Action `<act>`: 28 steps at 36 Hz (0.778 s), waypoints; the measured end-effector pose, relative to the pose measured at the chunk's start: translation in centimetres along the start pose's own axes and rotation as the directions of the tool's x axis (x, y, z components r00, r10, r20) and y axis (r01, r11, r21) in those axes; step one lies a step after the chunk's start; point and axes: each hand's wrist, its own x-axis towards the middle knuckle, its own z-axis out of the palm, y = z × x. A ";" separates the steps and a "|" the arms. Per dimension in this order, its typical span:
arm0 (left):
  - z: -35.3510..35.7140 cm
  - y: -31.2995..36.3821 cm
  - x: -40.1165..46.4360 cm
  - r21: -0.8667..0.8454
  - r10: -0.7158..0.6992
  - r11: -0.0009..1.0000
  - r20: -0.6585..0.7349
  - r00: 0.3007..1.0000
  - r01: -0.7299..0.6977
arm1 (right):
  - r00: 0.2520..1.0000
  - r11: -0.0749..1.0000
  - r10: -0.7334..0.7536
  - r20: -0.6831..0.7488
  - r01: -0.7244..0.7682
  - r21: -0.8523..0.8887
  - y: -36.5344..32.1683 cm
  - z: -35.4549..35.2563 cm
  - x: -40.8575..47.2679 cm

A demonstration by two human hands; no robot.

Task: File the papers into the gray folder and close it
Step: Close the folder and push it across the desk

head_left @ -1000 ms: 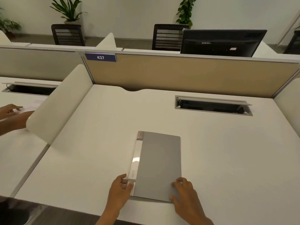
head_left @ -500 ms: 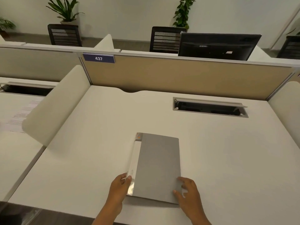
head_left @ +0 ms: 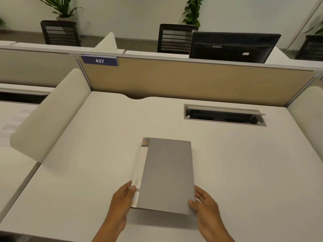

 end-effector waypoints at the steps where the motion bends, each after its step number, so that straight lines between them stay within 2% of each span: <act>1: 0.0 0.5 0.3 0.006 0.010 1.000 0.003 1.000 -0.010 | 1.000 1.000 -0.008 -0.003 0.008 -0.003 -0.3 0.4 0.3; 15: 1.8 10.4 9.6 0.067 0.187 0.980 0.044 0.981 -0.190 | 0.995 0.995 -0.082 -0.049 0.079 -0.059 -7.6 8.5 9.0; 28: 4.6 17.6 23.6 0.067 0.204 0.976 0.017 0.979 -0.205 | 0.994 0.991 -0.099 -0.055 0.093 -0.092 -15.0 17.0 20.2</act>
